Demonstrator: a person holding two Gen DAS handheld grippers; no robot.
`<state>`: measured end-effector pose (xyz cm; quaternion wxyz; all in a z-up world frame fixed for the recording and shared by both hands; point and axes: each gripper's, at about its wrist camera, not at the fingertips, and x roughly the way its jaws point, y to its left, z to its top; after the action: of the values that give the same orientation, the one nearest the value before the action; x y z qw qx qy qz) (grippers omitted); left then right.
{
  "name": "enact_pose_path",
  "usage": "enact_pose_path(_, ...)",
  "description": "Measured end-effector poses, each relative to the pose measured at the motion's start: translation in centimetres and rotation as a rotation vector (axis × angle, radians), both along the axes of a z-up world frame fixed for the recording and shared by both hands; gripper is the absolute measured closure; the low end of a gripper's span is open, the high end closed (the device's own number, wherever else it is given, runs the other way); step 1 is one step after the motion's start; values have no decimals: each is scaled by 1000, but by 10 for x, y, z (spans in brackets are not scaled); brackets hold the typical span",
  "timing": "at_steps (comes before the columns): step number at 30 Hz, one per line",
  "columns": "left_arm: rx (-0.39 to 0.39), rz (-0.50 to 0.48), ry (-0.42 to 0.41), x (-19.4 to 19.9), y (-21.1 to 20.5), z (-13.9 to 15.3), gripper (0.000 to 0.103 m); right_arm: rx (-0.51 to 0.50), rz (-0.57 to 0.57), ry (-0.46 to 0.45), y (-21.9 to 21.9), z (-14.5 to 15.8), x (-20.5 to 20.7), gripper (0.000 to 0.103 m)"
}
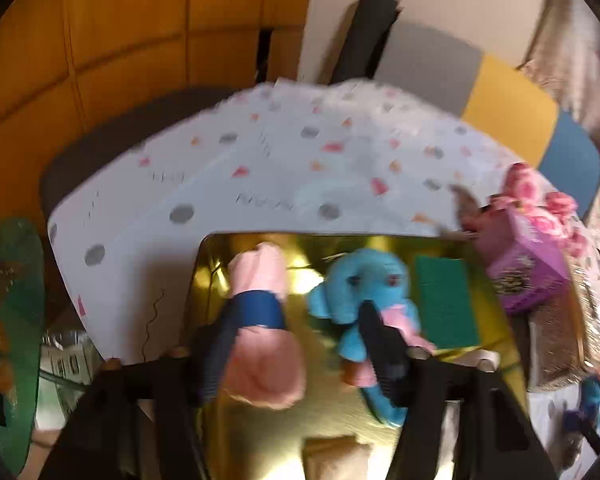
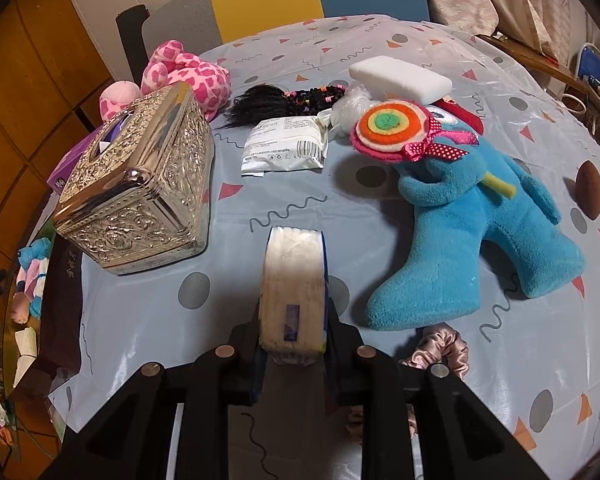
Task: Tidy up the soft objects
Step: 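Carry the pink roll into the tray with left gripper while right grasps white tissue pack, then carry the white tissue pack with the right gripper and release it in the gold tray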
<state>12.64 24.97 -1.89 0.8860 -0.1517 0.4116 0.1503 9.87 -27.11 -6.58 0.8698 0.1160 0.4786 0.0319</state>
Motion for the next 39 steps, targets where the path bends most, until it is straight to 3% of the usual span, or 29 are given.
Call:
enact_pose_path(6,59,-123,-119,-32,-57,24,36,-22,1,-7,3,0,0,80)
enact_pose_path(9,51,-173,-135,-45,-82,26,34,-22,0,-10,2,0,-1,80)
enact_pose_path(12,49,-197,-144,-56,-101,30,24,-33,5,-13,3,1,-1,80)
enact_pose_path(16,61,-212,-156,-67,-117,34,21,-44,6,-18,4,1,-1,80)
enact_pose_path(29,78,-215,-137,-80,-127,29,13,-70,7,-2,10,4,-4,80)
enact_pose_path(35,85,-202,-138,-84,-122,26,12,-35,39,37,20,8,-8,80)
enact_pose_path(39,86,-189,-137,-87,-116,23,12,-12,73,13,34,20,-15,80)
